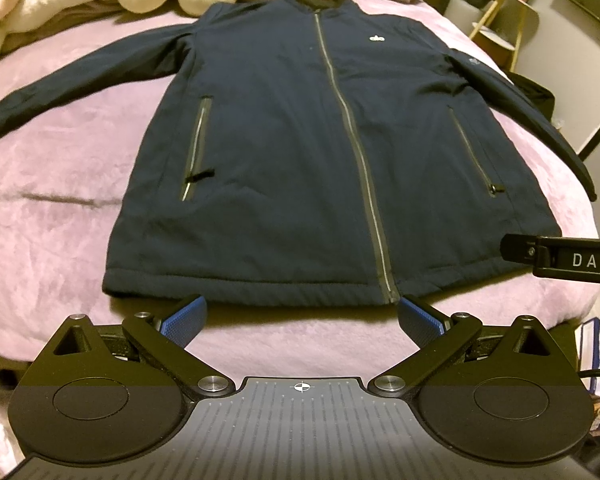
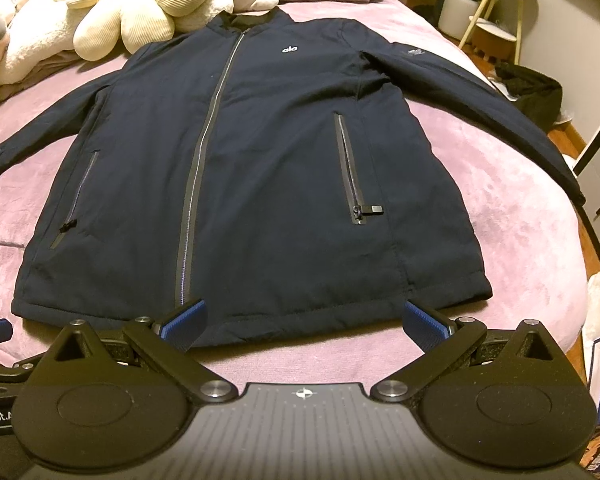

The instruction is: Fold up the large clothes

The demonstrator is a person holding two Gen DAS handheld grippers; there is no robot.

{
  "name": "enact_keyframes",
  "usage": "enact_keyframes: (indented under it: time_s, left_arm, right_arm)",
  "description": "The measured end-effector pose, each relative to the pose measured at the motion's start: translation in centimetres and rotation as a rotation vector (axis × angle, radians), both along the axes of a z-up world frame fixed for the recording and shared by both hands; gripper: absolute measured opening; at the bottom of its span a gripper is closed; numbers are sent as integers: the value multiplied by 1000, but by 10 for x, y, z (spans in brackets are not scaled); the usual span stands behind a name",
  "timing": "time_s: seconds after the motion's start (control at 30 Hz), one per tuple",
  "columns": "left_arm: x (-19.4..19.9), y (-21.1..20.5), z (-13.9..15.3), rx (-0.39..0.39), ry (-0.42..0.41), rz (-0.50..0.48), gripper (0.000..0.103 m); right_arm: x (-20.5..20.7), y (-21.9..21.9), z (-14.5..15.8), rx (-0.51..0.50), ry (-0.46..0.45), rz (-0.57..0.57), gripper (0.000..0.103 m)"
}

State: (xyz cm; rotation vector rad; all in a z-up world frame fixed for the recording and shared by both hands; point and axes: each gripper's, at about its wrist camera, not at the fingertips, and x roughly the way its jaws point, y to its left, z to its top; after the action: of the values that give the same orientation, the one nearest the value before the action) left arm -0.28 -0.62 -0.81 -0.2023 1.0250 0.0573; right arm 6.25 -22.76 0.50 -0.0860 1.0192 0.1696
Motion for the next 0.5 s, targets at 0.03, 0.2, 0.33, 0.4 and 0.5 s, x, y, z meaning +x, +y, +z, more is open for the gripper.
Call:
enact_keyframes:
  time_s: [0.03,0.2,0.33,0.4,0.5]
  left_arm:
    - [1,2,0,-14,-9,0,103]
    - [1,3,-2,3,-32,0,103]
    - [4,5,-4,3,-44,2,103]
    - [5,5,-5,2,-37,3,103]
    - [7,5,-6,-6,-29,2,103]
  right_arm:
    - [0,0,0,1,2,-1,103]
    - [2,-1,-3,8,13,-8,103]
    - [4,-2,-5,12,18,-10,103]
    - [5,-2,-6,15,19,-10,103]
    - [6,-4,-8,31,22,-11,103]
